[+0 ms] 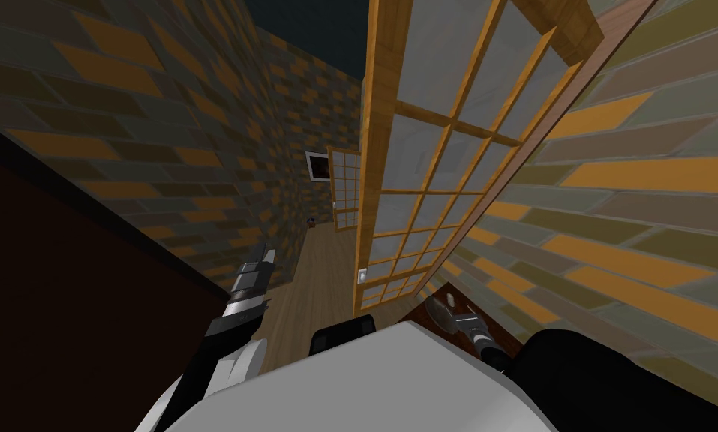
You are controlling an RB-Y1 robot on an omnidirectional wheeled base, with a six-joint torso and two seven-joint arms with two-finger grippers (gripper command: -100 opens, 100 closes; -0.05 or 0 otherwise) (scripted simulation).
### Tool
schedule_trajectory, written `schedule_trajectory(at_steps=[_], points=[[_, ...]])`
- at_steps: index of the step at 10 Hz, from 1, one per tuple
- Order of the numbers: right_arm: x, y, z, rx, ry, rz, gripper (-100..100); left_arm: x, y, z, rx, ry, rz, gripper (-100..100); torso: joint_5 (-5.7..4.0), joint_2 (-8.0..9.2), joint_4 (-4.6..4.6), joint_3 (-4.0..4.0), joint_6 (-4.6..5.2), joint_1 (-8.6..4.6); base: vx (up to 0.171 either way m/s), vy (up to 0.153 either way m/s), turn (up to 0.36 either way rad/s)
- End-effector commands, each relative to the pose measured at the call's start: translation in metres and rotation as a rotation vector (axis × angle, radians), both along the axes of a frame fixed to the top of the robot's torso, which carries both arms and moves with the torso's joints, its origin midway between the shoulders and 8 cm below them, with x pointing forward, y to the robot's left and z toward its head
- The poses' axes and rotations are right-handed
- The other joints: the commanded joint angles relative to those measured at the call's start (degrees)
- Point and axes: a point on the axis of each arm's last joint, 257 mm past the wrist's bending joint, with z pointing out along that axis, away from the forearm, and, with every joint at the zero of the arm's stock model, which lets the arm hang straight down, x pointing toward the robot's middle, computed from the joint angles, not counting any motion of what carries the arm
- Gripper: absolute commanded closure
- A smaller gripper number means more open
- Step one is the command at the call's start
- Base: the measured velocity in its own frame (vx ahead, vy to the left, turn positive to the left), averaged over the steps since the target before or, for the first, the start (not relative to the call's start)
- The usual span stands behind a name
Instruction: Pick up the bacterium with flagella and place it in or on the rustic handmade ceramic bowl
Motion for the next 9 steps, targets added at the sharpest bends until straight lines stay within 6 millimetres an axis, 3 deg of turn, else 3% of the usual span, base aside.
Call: schedule_trajectory(at_steps=[1,8,9], points=[[0.000,-0.011,0.011,0.002,-0.003,0.003,-100,0.000,0.000,0.000,0.000,0.000,0.000,0,0.00,0.00,0.00,0.00,0.00,0.00,0.010,0.065,-0.042],[0.006,-0.041,0.049,0.005,-0.011,0.024,-100,0.000,0.000,0.000,0.000,0.000,0.000,0,0.02,-0.01,0.00,-0.01,-0.01,0.08,0.007,0.051,-0.027],[0.006,-0.038,0.046,0.003,-0.010,0.023,-100,0.000,0.000,0.000,0.000,0.000,0.000,0,0.02,0.00,0.00,0.00,-0.01,0.09,0.001,0.024,-0.009]])
